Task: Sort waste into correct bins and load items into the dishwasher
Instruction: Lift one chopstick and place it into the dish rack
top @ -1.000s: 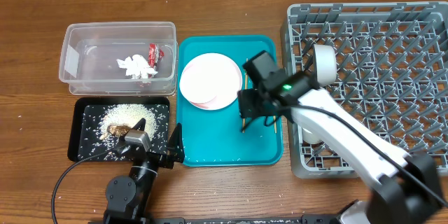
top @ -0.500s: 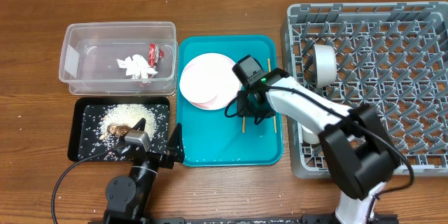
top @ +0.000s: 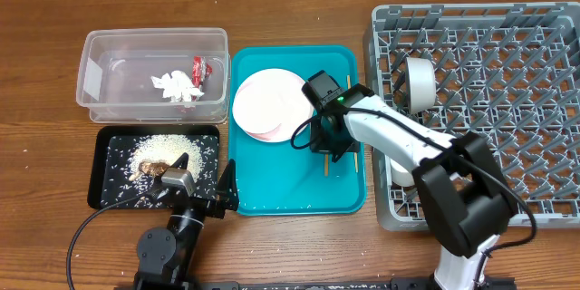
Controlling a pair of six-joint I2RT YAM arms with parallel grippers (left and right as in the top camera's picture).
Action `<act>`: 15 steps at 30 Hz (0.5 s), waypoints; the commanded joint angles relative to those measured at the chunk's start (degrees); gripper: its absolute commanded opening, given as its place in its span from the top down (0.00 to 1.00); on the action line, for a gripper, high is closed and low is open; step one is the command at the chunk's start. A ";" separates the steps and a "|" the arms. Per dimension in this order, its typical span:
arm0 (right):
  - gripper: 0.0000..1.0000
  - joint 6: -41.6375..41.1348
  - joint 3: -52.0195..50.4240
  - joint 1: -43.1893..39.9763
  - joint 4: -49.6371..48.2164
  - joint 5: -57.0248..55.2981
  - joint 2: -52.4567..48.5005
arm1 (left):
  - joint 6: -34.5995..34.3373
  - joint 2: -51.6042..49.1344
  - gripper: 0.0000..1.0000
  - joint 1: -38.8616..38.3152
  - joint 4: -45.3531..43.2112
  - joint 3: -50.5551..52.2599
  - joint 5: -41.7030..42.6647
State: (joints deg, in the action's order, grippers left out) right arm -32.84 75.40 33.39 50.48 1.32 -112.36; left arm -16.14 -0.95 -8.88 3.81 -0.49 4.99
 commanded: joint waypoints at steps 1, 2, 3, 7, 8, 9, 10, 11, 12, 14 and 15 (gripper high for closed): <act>0.96 -0.15 4.44 -1.40 1.73 -6.43 11.23 | -0.17 0.70 0.00 0.28 0.04 0.22 0.79; 0.96 0.11 4.74 -1.53 1.99 -9.09 13.77 | -0.17 0.70 0.00 0.28 0.04 0.22 0.81; 0.96 0.46 4.74 -1.68 1.99 -11.06 15.69 | -0.17 0.70 0.00 0.28 0.04 0.22 0.81; 0.96 7.93 4.72 -2.97 1.99 -18.38 21.40 | -0.17 0.70 0.00 0.28 0.04 0.22 0.79; 0.96 10.29 4.72 -3.32 2.19 -19.69 21.70 | -0.17 0.70 0.00 0.28 0.04 0.22 0.79; 0.96 12.50 4.70 -3.72 2.47 -21.24 21.70 | -0.17 0.70 0.00 0.28 0.04 0.22 0.79; 0.96 15.54 3.96 -4.63 2.32 -23.43 21.24 | -0.17 0.70 0.00 0.28 0.04 0.22 0.81; 0.96 17.70 2.99 -5.51 1.57 -24.28 20.74 | -0.17 0.70 0.00 0.28 0.04 0.22 0.79; 0.96 19.32 2.14 -6.45 0.68 -24.28 20.22 | -0.17 0.70 0.00 0.28 0.04 0.22 0.81; 0.96 21.03 1.27 -7.72 -0.11 -24.26 19.52 | -0.17 0.70 0.00 0.28 0.04 0.22 0.79; 0.96 21.64 0.85 -8.66 -0.35 -24.28 18.75 | -0.17 0.70 0.00 0.28 0.04 0.22 0.81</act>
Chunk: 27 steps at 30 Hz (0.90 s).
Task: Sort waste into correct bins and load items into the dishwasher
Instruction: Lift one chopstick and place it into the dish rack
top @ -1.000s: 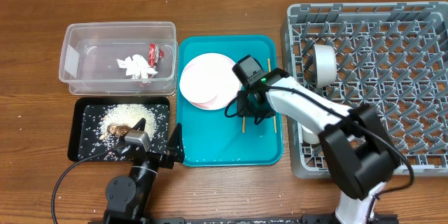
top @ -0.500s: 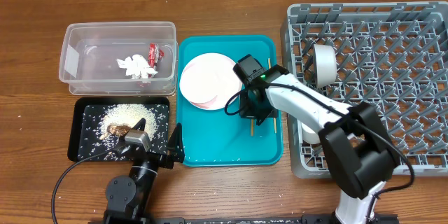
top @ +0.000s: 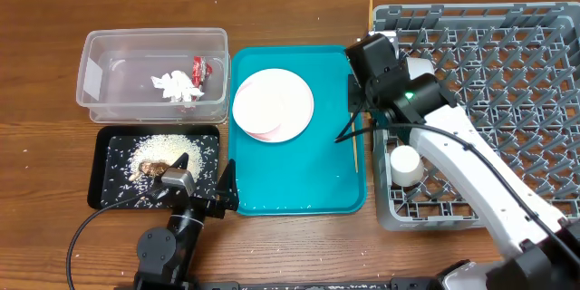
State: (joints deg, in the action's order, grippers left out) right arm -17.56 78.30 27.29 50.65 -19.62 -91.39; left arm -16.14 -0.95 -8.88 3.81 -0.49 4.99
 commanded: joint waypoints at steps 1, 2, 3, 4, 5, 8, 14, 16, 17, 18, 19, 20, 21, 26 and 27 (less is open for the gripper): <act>0.96 6.75 -2.25 -3.45 -0.57 -3.28 -2.84 | -0.17 0.70 0.00 0.28 0.02 0.22 0.79; 0.96 6.75 -2.27 -4.28 -0.42 -3.28 -3.43 | -0.17 0.70 0.00 0.28 0.04 0.22 0.79; 0.96 6.78 -2.27 -5.01 -0.31 -3.37 -3.96 | -0.17 0.70 0.00 0.28 0.04 0.22 0.79; 0.96 7.10 -2.27 -5.66 -0.22 -3.56 -4.22 | -0.17 0.70 0.00 0.28 0.04 0.22 0.79; 0.96 7.15 -2.27 -6.32 -0.22 -3.74 -4.46 | -0.17 0.70 0.00 0.28 0.04 0.22 0.79; 0.96 7.17 -2.27 -7.63 -0.44 -2.38 -4.46 | -0.17 0.70 0.00 0.28 0.04 0.22 0.79; 0.78 9.05 -2.27 -6.23 0.28 2.16 -4.46 | -0.17 0.70 0.00 0.28 0.04 0.22 0.79; 0.74 9.03 -2.27 -5.29 0.28 2.45 -4.46 | -0.17 0.70 0.00 0.28 0.04 0.22 0.79; 0.72 9.03 -2.27 -4.68 0.31 2.93 -4.42 | -0.17 0.70 0.00 0.28 0.04 0.22 0.79; 0.69 9.01 -2.27 -3.98 0.33 4.24 -4.42 | -0.17 0.70 0.00 0.28 0.04 0.22 0.79; 0.66 8.98 -2.27 -3.26 0.35 6.34 -4.42 | -0.17 0.70 0.00 0.28 0.04 0.22 0.79; 0.63 8.98 -2.27 -2.78 0.39 8.28 -4.42 | -0.17 0.70 0.00 0.28 0.04 0.22 0.79; 0.58 8.76 -2.27 -2.27 0.44 10.91 -4.42 | -0.17 0.70 0.00 0.28 0.04 0.22 0.81; 0.51 6.84 -2.45 -0.52 0.46 17.53 -5.49 | -0.17 0.70 0.00 0.28 0.04 0.22 0.81; 0.52 6.10 -2.64 -0.31 0.39 17.59 -5.99 | -0.17 0.70 0.00 0.28 0.04 0.22 0.79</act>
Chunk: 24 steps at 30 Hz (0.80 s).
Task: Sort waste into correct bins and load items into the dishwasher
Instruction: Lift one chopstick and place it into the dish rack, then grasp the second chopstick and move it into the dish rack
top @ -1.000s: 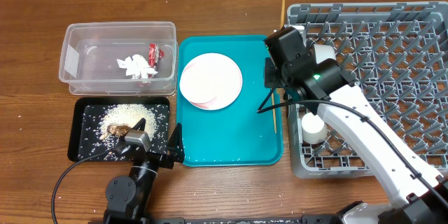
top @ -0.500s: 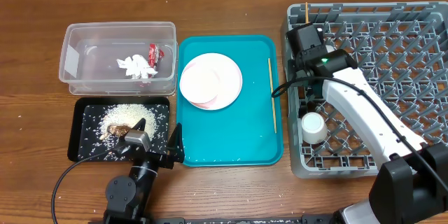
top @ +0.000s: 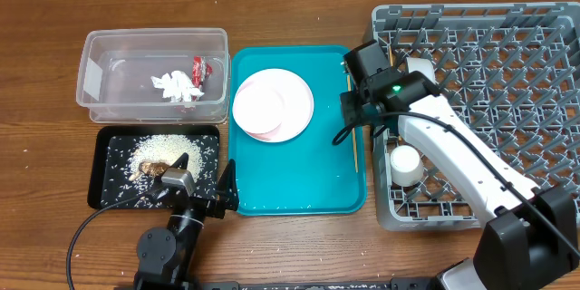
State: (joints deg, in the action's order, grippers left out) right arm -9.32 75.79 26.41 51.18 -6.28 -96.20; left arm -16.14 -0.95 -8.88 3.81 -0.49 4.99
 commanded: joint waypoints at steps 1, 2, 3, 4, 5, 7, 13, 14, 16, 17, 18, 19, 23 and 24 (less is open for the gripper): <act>0.52 -3.13 -0.52 0.66 -0.35 4.31 -1.99 | -0.17 0.70 0.00 0.28 0.04 0.22 0.79; 0.52 -4.17 -1.11 0.70 -0.63 4.39 -2.69 | -0.17 0.70 0.00 0.28 0.04 0.22 0.79; 0.52 -4.44 -1.97 0.70 -1.36 4.55 -3.52 | -0.17 0.70 0.00 0.28 0.04 0.22 0.79; 0.52 -4.39 -2.95 0.72 -2.21 4.68 -4.37 | -0.17 0.70 0.00 0.28 0.04 0.22 0.79; 0.52 -4.37 -3.87 0.74 -3.08 4.37 -5.40 | -0.17 0.70 0.00 0.28 0.04 0.22 0.79; 0.52 -4.31 -5.38 0.74 -4.96 3.45 -7.50 | -0.17 0.70 0.00 0.28 0.04 0.22 0.81; 0.51 -4.24 -7.17 0.74 -8.61 -0.50 -11.19 | -0.17 0.70 0.00 0.28 0.04 0.22 0.81; 0.51 -4.24 -7.17 0.74 -8.85 -0.74 -11.32 | -0.17 0.70 0.00 0.28 0.04 0.22 0.79; 0.52 -4.46 -7.17 0.74 -8.94 -0.61 -11.41 | -0.17 0.70 0.00 0.28 0.04 0.22 0.79; 0.52 -4.46 -7.17 0.74 -8.90 -0.52 -11.41 | -0.17 0.70 0.00 0.28 0.04 0.22 0.79; 0.52 -4.46 -7.19 0.74 -8.90 -0.26 -11.41 | -0.17 0.70 0.00 0.28 0.04 0.22 0.81; 0.52 -4.46 -7.21 0.74 -8.92 0.50 -11.41 | -0.17 0.70 0.00 0.28 0.04 0.22 0.81; 0.61 -6.16 -7.23 0.74 -8.98 2.73 -11.74 | -0.17 0.70 0.00 0.28 0.04 0.22 0.81; 0.62 -6.95 -7.23 0.74 -9.03 2.51 -12.09 | -0.17 0.70 0.00 0.28 0.04 0.22 0.81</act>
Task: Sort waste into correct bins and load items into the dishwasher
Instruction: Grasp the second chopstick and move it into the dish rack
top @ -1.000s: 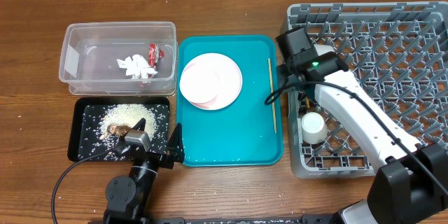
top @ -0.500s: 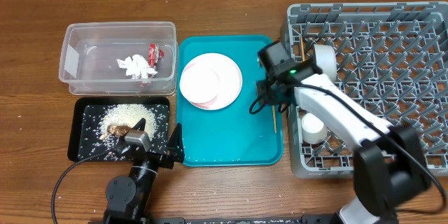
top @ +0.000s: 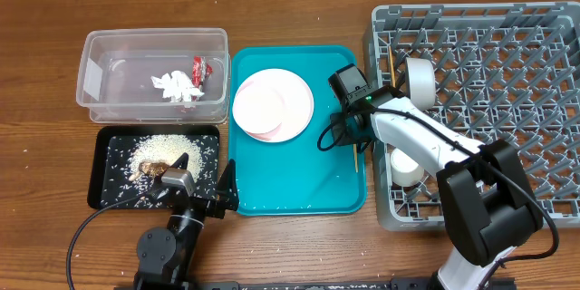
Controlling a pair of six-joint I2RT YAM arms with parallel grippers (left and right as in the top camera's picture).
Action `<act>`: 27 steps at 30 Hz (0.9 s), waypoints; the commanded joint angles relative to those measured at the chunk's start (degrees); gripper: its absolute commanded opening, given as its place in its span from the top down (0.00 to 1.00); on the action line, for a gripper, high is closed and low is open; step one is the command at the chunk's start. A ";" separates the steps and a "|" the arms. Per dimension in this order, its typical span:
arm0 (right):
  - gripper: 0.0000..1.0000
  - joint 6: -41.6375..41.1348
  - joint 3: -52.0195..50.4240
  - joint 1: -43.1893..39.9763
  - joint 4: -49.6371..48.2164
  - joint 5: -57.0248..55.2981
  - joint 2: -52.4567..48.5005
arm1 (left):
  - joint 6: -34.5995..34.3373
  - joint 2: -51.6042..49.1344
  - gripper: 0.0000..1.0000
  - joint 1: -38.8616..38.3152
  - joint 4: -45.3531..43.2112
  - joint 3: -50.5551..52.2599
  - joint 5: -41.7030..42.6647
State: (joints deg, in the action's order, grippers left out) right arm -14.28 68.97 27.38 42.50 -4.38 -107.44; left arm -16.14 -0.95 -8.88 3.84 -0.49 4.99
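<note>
My right gripper (top: 347, 120) hangs over the right side of the teal tray (top: 272, 201), pointing down; its body hides the jaws. Just below it a thin wooden chopstick (top: 355, 156) lies along the tray's right rim. A white plate (top: 272, 104) sits at the tray's upper left. The grey dish rack (top: 489, 118) stands on the right, with a white cup (top: 405, 165) and a second white cup (top: 419, 82) at its left side. My left gripper (top: 228, 177) rests at the tray's lower left corner, fingers together and empty.
A clear plastic bin (top: 100, 86) at the upper left holds a crumpled tissue (top: 175, 86) and a red wrapper (top: 200, 68). Below it a black tray (top: 109, 195) carries scattered rice and a brown food scrap (top: 154, 169). The wooden table surrounds everything.
My right gripper has moved from the rack's left edge, down and left, to above the right side of the teal tray. The chopstick on the tray rim, the plate and the left arm are unchanged.
First my right gripper was low over the tray with two chopsticks lying there. Then it was up by the rack's near-left corner, with one chopstick left on the tray. It stayed at the rack's left edge, and now is back over the tray.
</note>
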 commanded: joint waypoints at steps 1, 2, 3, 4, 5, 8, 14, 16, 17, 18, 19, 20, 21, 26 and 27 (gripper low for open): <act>0.62 -3.02 -0.42 -0.22 -0.39 0.11 -1.29 | -0.17 0.70 0.00 0.28 0.02 0.22 0.79; 0.62 -3.72 -0.42 -0.22 -0.44 -0.35 -1.81 | -0.17 0.70 0.00 0.28 0.02 0.22 0.79; 0.62 -4.02 -0.42 -0.22 -0.55 -0.50 -2.45 | -0.17 0.70 0.00 0.28 0.02 0.22 0.79; 0.62 -4.04 -0.42 -0.22 -0.70 -0.48 -3.06 | -0.17 0.70 0.00 0.28 0.02 0.22 0.81; 0.62 -4.28 -0.42 -0.22 -0.72 -0.48 -3.82 | -0.17 0.70 0.00 0.28 0.02 0.22 0.79; 0.63 -5.31 -0.42 -0.20 -0.59 -0.28 -5.27 | -0.17 0.70 0.00 0.28 0.02 0.22 0.79; 0.79 -5.20 0.57 0.50 0.98 3.17 -4.63 | -0.17 0.70 0.00 0.28 0.02 0.22 0.79; 0.87 -4.81 1.42 0.66 1.99 4.42 -3.80 | -0.17 0.70 0.00 0.28 0.02 0.22 0.79; 0.91 -4.83 1.92 0.70 2.64 4.83 -3.21 | -0.17 0.70 0.00 0.28 0.02 0.22 0.79; 0.96 -4.83 2.51 0.70 3.32 5.27 -2.32 | -0.17 0.70 0.00 0.28 0.02 0.22 0.79; 0.96 -4.83 3.04 0.70 3.82 5.64 -1.38 | -0.17 0.70 0.00 0.28 0.02 0.22 0.79; 0.96 -4.83 3.61 0.70 4.35 6.03 -0.28 | -0.17 0.70 0.00 0.28 0.02 0.22 0.79; 0.96 -4.83 4.31 0.70 4.83 6.54 1.01 | -0.17 0.70 0.00 0.28 0.02 0.22 0.81; 0.96 -4.83 8.04 0.35 7.02 6.93 9.25 | -0.17 0.70 0.00 0.28 0.02 0.22 0.79; 0.96 -4.83 8.61 0.04 7.17 6.08 11.28 | -0.17 0.70 0.00 0.28 0.02 0.22 0.79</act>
State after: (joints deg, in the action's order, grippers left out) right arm -19.11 73.60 27.77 49.74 1.65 -104.09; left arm -16.14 -0.95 -8.88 3.81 -0.49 4.99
